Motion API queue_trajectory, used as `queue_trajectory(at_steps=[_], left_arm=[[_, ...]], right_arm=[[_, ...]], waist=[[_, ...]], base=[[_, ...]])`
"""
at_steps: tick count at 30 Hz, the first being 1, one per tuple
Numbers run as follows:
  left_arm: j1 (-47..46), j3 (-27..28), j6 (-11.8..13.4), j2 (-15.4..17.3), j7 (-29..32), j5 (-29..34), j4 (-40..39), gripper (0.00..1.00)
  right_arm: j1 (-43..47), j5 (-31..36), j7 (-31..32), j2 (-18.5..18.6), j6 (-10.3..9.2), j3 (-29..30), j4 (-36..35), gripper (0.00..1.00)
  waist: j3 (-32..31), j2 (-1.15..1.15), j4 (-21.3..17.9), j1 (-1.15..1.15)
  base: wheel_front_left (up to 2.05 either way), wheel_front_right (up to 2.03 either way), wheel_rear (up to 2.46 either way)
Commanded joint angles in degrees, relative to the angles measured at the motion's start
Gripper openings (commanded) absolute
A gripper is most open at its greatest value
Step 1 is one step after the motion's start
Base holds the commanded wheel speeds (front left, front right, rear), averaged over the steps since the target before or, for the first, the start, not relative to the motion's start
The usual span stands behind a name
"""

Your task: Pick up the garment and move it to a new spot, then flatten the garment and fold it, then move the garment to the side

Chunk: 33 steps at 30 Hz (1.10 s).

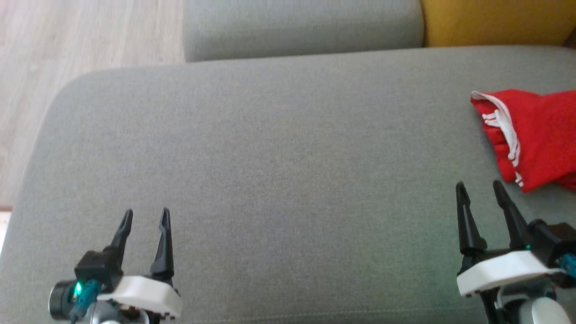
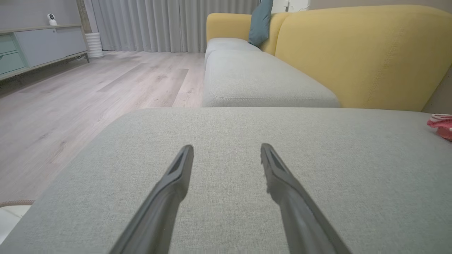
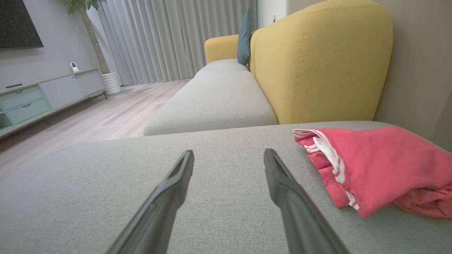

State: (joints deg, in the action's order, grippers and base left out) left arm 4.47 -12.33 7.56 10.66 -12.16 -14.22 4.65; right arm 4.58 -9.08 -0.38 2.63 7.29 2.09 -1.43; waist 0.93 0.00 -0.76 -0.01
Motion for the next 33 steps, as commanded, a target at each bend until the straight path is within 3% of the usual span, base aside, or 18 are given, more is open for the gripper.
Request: queue_trajectory(at_steps=[1,33], left_arm=[[-1.25,1.97,0.31,1.29,0.45,-0.47,-1.5,1.0],[-0.44,0.5,1.69,2.64,1.88,-0.38,-1.61,1.0]], right_arm=[[-0.43,0.01,0.38,0.25,0.2,-1.29,-2.49,1.0],[1.16,-0.57,1.48,0.25,0.2,-1.34,-3.15,1.0]], waist=[[-1.24,0.0,-0.24,0.01],[-2.49,0.0,-0.53,0.01]], base=[[0.0,0.0,0.0],[0.0,0.0,0.0]])
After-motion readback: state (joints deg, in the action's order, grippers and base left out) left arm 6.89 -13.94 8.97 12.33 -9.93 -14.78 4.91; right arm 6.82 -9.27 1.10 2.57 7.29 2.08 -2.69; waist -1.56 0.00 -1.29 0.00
